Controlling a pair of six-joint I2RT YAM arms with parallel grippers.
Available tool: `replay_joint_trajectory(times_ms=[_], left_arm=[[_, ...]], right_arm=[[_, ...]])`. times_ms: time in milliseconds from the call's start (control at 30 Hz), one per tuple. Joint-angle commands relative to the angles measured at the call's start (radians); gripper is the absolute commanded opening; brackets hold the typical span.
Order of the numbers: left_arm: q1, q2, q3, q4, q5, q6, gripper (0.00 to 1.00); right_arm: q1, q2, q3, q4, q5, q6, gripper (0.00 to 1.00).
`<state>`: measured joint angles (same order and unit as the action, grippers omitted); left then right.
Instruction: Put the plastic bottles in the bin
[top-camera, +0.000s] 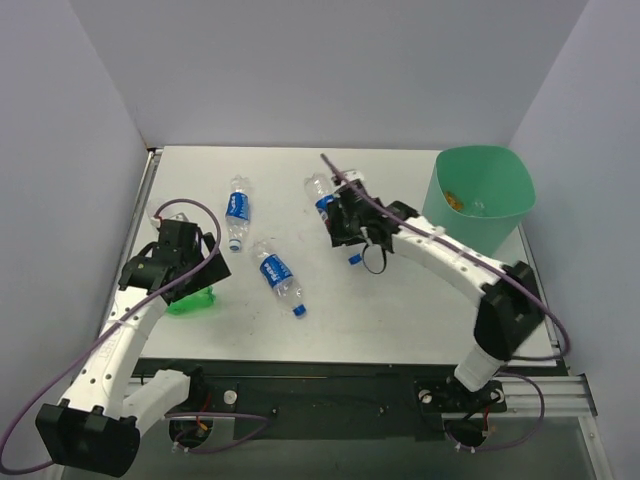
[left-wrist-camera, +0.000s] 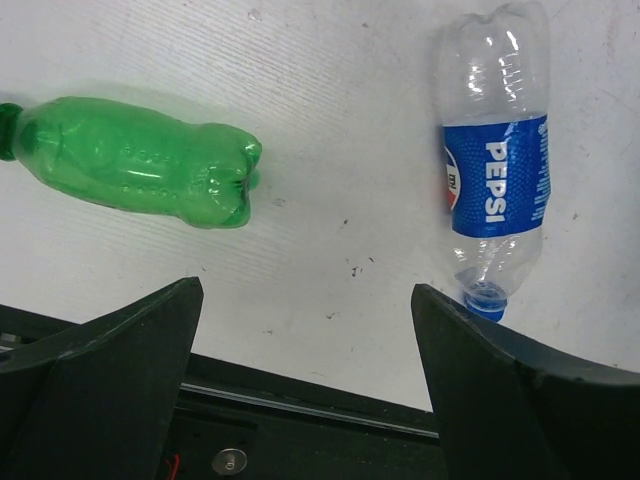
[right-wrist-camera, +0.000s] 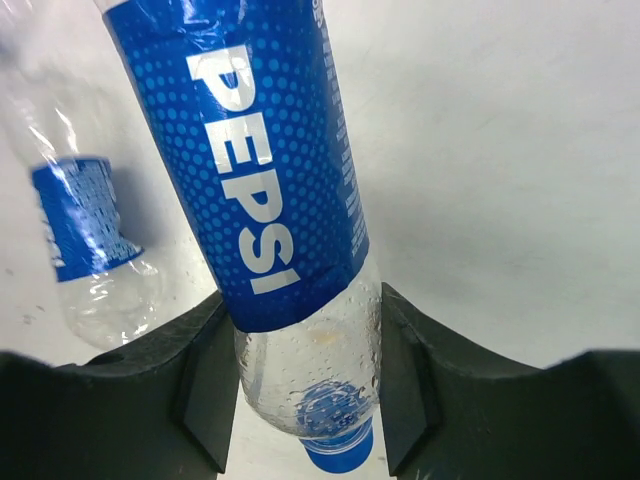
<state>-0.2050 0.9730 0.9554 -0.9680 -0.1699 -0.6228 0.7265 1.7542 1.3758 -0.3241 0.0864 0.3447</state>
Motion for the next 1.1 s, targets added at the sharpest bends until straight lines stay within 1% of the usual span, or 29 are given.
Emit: replay_joint_trajectory(times_ms=[0, 33, 67, 100, 233, 267, 333, 433, 533, 633, 667, 700, 733, 767, 800, 867, 933, 1067], left_arm=[[0.007, 0.019, 0.002, 0.081, 0.041, 0.008, 0.97], [0.009, 0.023, 0.003, 0.086, 0.05, 0.009, 0.97], [0.009, 0.027, 0.003, 0.094, 0.052, 0.012, 0.97], [0.007, 0.035, 0.005, 0.095, 0.056, 0.012, 0.97], [0.006, 0.035, 0.0, 0.1, 0.066, 0.012, 0.97], [0.007, 0.035, 0.0, 0.104, 0.069, 0.012, 0.97], [0.007, 0.029, -0.007, 0.107, 0.072, 0.011, 0.97], [0.007, 0.024, -0.006, 0.104, 0.076, 0.012, 0.97], [0.007, 0.016, 0.0, 0.097, 0.076, 0.017, 0.97], [0.007, 0.01, 0.005, 0.088, 0.073, 0.018, 0.97], [0.007, 0.009, 0.005, 0.087, 0.073, 0.02, 0.97], [0.007, 0.009, 0.003, 0.086, 0.073, 0.02, 0.97], [0.007, 0.007, 0.003, 0.086, 0.073, 0.02, 0.97], [0.007, 0.007, 0.005, 0.083, 0.073, 0.02, 0.97], [0.007, 0.007, 0.006, 0.084, 0.073, 0.02, 0.97], [0.007, 0.007, 0.008, 0.083, 0.072, 0.021, 0.97], [0.007, 0.01, 0.016, 0.075, 0.069, 0.024, 0.97], [0.007, 0.019, 0.051, 0.058, 0.066, 0.029, 0.97]], right_arm=[[-0.082, -0.32, -0.03, 0.023, 0.108, -0.05, 0.36], [-0.122, -0.388, -0.037, 0.014, 0.107, -0.061, 0.36], [-0.145, -0.416, -0.038, 0.013, 0.108, -0.061, 0.36], [-0.2, -0.474, -0.043, 0.01, 0.108, -0.059, 0.36], [-0.353, -0.596, -0.038, 0.019, 0.141, -0.067, 0.36], [-0.374, -0.616, -0.031, 0.022, 0.166, -0.078, 0.36], [-0.441, -0.616, -0.011, 0.017, 0.197, -0.085, 0.36], [-0.563, -0.61, 0.002, 0.037, 0.188, -0.069, 0.38], [-0.666, -0.596, -0.007, 0.098, 0.133, -0.023, 0.38], [-0.7, -0.558, 0.009, 0.115, 0.133, -0.018, 0.38], [-0.705, -0.536, 0.012, 0.115, 0.136, -0.024, 0.42], [-0.707, -0.53, 0.015, 0.112, 0.138, -0.027, 0.48], [-0.707, -0.512, 0.017, 0.1, 0.138, -0.036, 0.6], [-0.707, -0.504, 0.019, 0.094, 0.139, -0.038, 0.65], [-0.705, -0.499, 0.016, 0.086, 0.141, -0.039, 0.73], [-0.704, -0.513, 0.005, 0.083, 0.151, -0.044, 0.8], [-0.702, -0.541, -0.004, 0.082, 0.165, -0.047, 0.84], [-0.668, -0.598, 0.006, 0.062, 0.153, -0.056, 0.84]])
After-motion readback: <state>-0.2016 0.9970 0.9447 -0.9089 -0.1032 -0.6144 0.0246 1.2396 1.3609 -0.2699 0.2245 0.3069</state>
